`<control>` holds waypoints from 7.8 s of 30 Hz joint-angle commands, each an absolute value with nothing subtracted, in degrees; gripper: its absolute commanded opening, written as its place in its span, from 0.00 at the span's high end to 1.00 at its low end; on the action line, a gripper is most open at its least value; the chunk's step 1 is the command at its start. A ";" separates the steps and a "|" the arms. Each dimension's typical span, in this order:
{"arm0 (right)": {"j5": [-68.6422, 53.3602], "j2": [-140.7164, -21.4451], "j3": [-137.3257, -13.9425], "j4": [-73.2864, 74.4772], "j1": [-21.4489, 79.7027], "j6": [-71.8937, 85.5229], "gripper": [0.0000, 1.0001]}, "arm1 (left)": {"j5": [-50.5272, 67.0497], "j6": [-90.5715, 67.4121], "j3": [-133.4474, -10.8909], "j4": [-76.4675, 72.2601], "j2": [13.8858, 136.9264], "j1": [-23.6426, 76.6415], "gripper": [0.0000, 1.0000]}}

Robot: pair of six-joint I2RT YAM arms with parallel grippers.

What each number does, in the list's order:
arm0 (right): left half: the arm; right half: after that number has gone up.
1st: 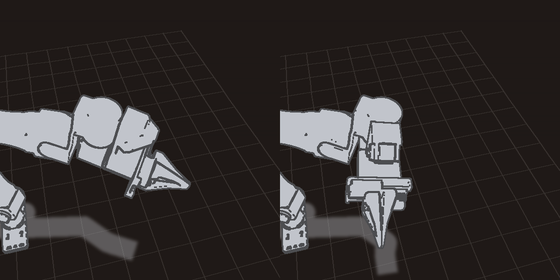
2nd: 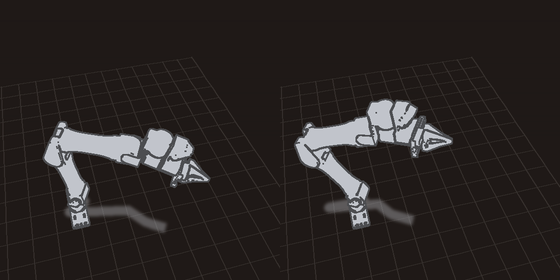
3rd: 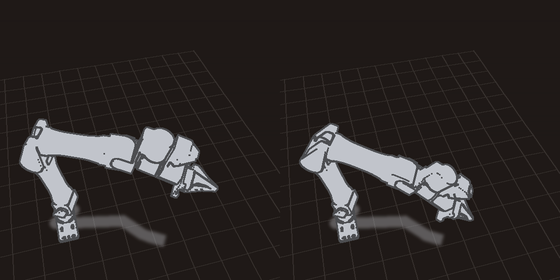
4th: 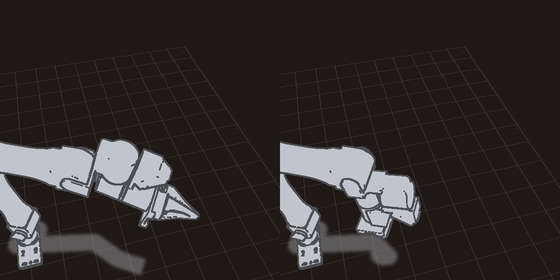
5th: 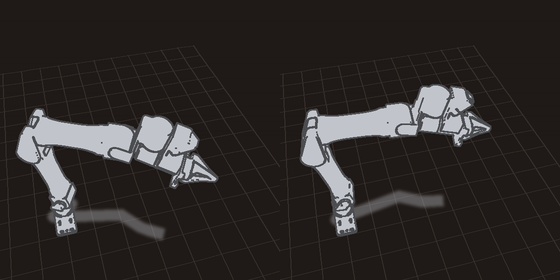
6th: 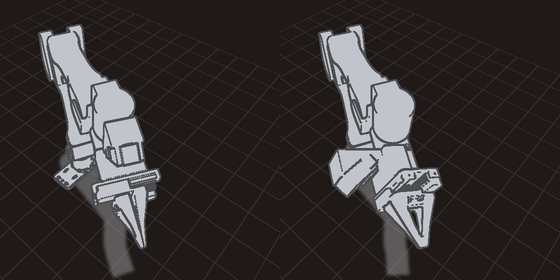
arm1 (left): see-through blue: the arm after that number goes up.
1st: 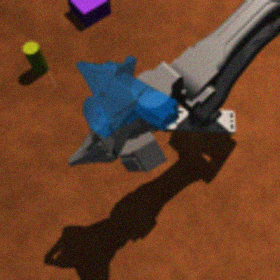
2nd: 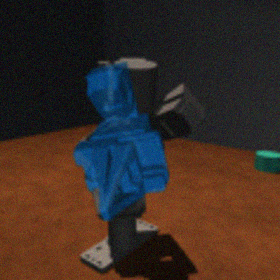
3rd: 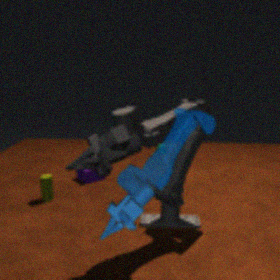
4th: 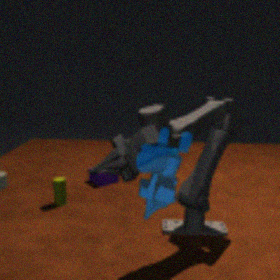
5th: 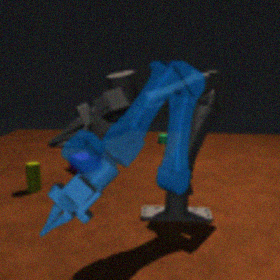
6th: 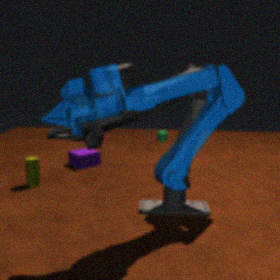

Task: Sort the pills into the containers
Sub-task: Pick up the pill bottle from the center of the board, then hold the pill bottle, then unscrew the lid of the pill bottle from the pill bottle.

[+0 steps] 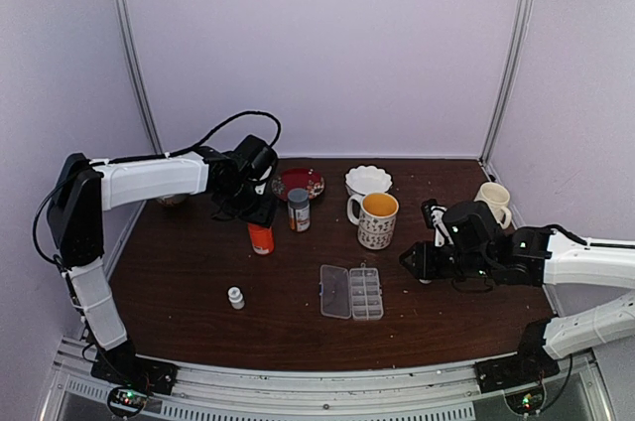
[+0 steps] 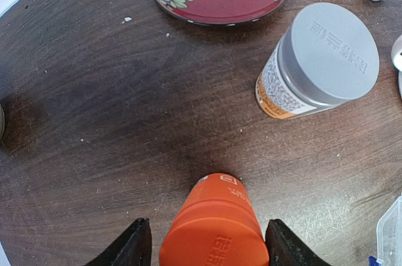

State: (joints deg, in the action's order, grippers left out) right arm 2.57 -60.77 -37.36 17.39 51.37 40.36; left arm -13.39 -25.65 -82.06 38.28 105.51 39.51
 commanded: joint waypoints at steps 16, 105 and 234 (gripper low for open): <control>2.84 -60.79 -37.79 15.98 51.06 39.74 0.66 | -9.11 -24.01 -85.10 42.90 100.74 39.02 0.67; -12.10 -60.27 -43.33 -1.85 68.33 12.24 0.75 | 41.35 -17.35 -64.29 -2.26 71.90 48.86 0.11; 52.22 -72.21 -48.63 1.89 76.28 -5.36 1.00 | 25.85 -48.18 -73.02 15.35 75.19 49.57 0.99</control>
State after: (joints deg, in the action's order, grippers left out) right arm 32.58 -70.52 -47.46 -6.33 77.76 -11.46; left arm 30.13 -49.45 -72.23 14.66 79.90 51.16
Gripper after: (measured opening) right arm 0.549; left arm 0.536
